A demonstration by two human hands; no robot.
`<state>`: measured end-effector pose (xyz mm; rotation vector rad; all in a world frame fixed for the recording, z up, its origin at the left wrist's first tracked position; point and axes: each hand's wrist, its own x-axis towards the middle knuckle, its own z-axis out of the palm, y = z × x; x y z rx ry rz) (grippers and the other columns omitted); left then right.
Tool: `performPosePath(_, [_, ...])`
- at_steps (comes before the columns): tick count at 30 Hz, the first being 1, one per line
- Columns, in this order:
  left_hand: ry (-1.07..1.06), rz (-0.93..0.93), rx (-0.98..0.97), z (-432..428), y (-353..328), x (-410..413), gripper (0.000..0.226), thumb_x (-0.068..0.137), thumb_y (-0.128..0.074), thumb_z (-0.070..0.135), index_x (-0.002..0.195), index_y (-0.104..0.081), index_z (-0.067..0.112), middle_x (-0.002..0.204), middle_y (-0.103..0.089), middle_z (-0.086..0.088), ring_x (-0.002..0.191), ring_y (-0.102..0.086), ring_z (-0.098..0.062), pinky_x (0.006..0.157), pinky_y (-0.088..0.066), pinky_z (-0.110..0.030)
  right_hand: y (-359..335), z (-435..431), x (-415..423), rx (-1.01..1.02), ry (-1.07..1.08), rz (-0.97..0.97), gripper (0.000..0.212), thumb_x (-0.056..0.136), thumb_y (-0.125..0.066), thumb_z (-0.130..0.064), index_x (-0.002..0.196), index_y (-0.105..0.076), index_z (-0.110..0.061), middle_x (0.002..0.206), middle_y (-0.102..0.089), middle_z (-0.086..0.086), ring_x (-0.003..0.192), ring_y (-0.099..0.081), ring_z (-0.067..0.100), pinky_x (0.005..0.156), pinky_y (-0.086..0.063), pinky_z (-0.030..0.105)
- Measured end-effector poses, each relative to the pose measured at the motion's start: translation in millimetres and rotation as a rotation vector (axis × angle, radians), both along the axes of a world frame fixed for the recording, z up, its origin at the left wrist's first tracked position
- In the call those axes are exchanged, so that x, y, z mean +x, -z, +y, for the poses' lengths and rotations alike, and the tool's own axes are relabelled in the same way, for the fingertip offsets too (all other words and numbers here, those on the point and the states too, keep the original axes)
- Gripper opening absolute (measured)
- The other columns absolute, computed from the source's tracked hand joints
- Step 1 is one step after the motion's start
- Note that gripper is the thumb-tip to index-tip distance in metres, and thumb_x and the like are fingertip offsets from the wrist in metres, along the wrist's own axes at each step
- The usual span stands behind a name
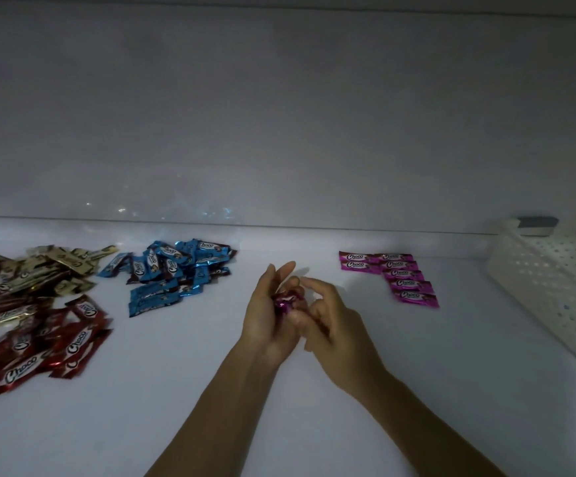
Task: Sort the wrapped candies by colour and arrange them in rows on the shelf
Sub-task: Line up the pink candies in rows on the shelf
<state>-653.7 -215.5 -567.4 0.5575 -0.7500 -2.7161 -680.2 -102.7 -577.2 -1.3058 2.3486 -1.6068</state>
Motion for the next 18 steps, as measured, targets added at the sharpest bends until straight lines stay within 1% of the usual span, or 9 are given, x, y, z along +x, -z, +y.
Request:
performPosePath(1, [0.03,0.015,-0.009,2,-1,1,0.037,0.095,-0.049,0.04,0.111,-0.064,0.01,0.081,-0.061,-0.008,0.083,-0.058,-0.022,0.096,-0.045,-0.041,1,2,-3,-0.05,0.041,-0.01,0.029,0.094,-0.053,-0.03,0.123,-0.05,-0.027,0.077,-0.061,-0.021,0.068,-0.063,-0.001,0.06,-0.048,0.012])
performPosePath(2, [0.068,0.039,-0.025,5,-2,2,0.036,0.095,-0.049,0.04,0.107,-0.064,0.009,0.085,-0.062,-0.011,0.083,-0.059,-0.024,0.089,-0.048,-0.041,0,3,-6,-0.099,0.088,-0.046,0.023,0.096,-0.052,-0.026,0.117,-0.056,-0.022,0.08,-0.063,-0.019,0.069,-0.064,-0.001,0.06,-0.049,0.013])
performPosePath(5, [0.191,0.148,-0.202,17,-8,4,0.023,0.092,-0.053,0.025,0.101,-0.061,0.006,0.092,-0.065,-0.018,0.073,-0.057,-0.03,0.062,-0.049,-0.038,-6,11,-18,-0.24,0.228,-0.288,0.01,0.096,-0.052,-0.018,0.098,-0.061,-0.015,0.064,-0.066,-0.004,0.052,-0.061,0.006,0.048,-0.047,0.018])
performPosePath(6, [0.195,0.157,-0.255,20,-8,4,0.019,0.09,-0.053,0.015,0.103,-0.061,0.004,0.095,-0.066,-0.019,0.074,-0.059,-0.03,0.06,-0.052,-0.037,-8,14,-21,-0.285,0.255,-0.391,0.01,0.096,-0.052,-0.017,0.093,-0.06,-0.013,0.059,-0.065,0.0,0.047,-0.06,0.011,0.044,-0.046,0.021])
performPosePath(8, [0.163,0.132,-0.278,22,-6,3,0.02,0.092,-0.048,0.001,0.106,-0.062,0.0,0.101,-0.068,-0.02,0.081,-0.065,-0.029,0.07,-0.058,-0.033,-12,16,-24,-0.36,0.278,-0.56,0.012,0.097,-0.051,-0.015,0.088,-0.056,-0.009,0.056,-0.065,0.005,0.042,-0.057,0.015,0.04,-0.045,0.023])
performPosePath(10, [0.102,0.126,-0.24,18,-6,4,0.024,0.097,-0.041,0.001,0.108,-0.062,0.0,0.107,-0.068,-0.021,0.09,-0.068,-0.028,0.077,-0.06,-0.031,-15,17,-24,-0.421,0.26,-0.665,0.011,0.098,-0.048,-0.013,0.089,-0.053,-0.01,0.061,-0.067,0.006,0.041,-0.058,0.014,0.039,-0.044,0.02])
performPosePath(12, [0.039,0.1,-0.189,13,-9,6,0.024,0.099,-0.04,0.004,0.11,-0.061,0.001,0.106,-0.07,-0.02,0.089,-0.071,-0.026,0.071,-0.06,-0.03,-18,19,-25,-0.469,0.229,-0.703,0.01,0.098,-0.047,-0.012,0.09,-0.052,-0.012,0.075,-0.071,0.006,0.046,-0.063,0.015,0.041,-0.046,0.02])
performPosePath(14, [0.003,0.061,-0.189,11,-13,7,0.022,0.1,-0.04,0.004,0.109,-0.061,0.001,0.096,-0.073,-0.017,0.08,-0.073,-0.022,0.063,-0.06,-0.028,-21,23,-25,-0.49,0.217,-0.666,0.009,0.095,-0.053,-0.008,0.089,-0.057,-0.013,0.082,-0.073,0.003,0.054,-0.067,0.015,0.045,-0.049,0.021])
performPosePath(18, [0.029,0.021,-0.435,22,-13,7,0.015,0.098,-0.045,0.004,0.106,-0.057,0.003,0.083,-0.073,-0.016,0.072,-0.072,-0.023,0.071,-0.06,-0.033,-23,26,-23,-0.516,0.2,-0.558,0.015,0.086,-0.063,0.001,0.086,-0.066,-0.013,0.07,-0.068,0.0,0.057,-0.064,0.014,0.05,-0.051,0.024])
